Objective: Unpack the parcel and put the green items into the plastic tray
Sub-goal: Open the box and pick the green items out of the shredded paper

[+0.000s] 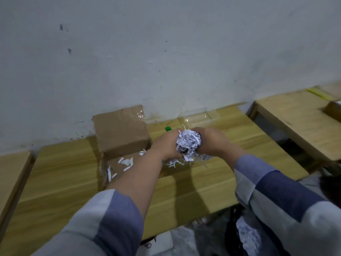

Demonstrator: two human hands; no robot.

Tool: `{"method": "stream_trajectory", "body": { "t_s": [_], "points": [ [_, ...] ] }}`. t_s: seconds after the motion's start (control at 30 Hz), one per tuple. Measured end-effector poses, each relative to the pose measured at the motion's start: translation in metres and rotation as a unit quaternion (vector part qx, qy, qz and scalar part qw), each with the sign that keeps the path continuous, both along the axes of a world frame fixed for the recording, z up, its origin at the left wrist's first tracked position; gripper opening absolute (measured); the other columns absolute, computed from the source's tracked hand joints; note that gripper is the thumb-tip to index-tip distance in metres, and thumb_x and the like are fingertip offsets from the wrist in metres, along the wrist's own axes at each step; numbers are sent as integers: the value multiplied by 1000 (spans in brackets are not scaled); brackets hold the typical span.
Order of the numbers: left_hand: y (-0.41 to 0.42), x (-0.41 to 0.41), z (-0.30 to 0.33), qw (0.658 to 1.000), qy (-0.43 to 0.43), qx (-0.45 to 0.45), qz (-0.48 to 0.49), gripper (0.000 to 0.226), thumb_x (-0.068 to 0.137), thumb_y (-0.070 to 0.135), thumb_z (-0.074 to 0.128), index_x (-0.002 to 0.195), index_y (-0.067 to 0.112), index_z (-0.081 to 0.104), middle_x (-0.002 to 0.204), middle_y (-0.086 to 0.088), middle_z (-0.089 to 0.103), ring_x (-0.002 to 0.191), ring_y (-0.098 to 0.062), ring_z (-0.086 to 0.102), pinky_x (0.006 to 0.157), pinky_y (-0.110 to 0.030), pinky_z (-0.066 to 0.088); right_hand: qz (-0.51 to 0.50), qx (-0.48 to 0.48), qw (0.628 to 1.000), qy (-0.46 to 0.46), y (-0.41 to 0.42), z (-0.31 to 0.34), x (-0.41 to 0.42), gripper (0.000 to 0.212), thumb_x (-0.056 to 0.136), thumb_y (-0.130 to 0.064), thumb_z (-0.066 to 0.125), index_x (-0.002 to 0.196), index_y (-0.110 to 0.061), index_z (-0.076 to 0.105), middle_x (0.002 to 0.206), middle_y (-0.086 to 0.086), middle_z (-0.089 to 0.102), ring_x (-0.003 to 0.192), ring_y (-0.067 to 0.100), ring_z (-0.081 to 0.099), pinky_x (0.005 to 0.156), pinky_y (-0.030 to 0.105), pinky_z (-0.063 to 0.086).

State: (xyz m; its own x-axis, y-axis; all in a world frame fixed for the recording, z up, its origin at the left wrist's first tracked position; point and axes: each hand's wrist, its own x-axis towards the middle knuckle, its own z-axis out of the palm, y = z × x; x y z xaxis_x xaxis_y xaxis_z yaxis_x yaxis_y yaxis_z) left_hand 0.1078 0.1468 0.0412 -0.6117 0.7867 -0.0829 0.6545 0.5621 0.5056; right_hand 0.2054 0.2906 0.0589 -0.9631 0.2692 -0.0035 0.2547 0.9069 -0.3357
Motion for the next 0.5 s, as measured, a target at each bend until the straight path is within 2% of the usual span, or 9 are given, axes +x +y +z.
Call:
{"method": "stream_trajectory", "body": {
  "t_s": [0.13, 0.3, 0.4, 0.5],
  "points": [
    [59, 31, -29, 999, -28, -15, -11, 80, 56, 23, 85, 129, 24, 50, 124, -3, 59, 115, -26, 58, 92, -39, 50, -28, -14, 999, -22, 53, -26, 35, 39, 77, -34, 61, 116, -30, 60, 111, 3, 70, 103, 31, 63, 77, 34, 50],
    [122, 62, -65, 998, -43, -32, -22, 86, 64, 22, 84, 139, 27, 41, 135, -3, 51, 124, -25, 50, 98, -33, 43, -52, -28, 997, -59, 117, -70, 67, 40, 79, -37, 60, 119, -33, 57, 115, 1, 68, 105, 30, 62, 78, 34, 48],
    [147, 73, -83, 998, -34, -35, -26, 87, 68, 20, 81, 143, 25, 37, 139, -3, 47, 128, -25, 45, 102, -35, 41, -53, -48, 996, -47, 145, -95, 77, 42, 78, -33, 59, 119, -32, 56, 114, 3, 67, 105, 31, 61, 77, 35, 49],
    [157, 77, -99, 999, -6, -42, -23, 90, 72, 24, 79, 147, 25, 29, 145, -2, 40, 133, -25, 37, 106, -39, 37, -60, -66, 996, -13, 155, -113, 83, 54, 74, -35, 61, 127, -30, 52, 116, 4, 62, 108, 33, 56, 80, 38, 48]
  ]
}}
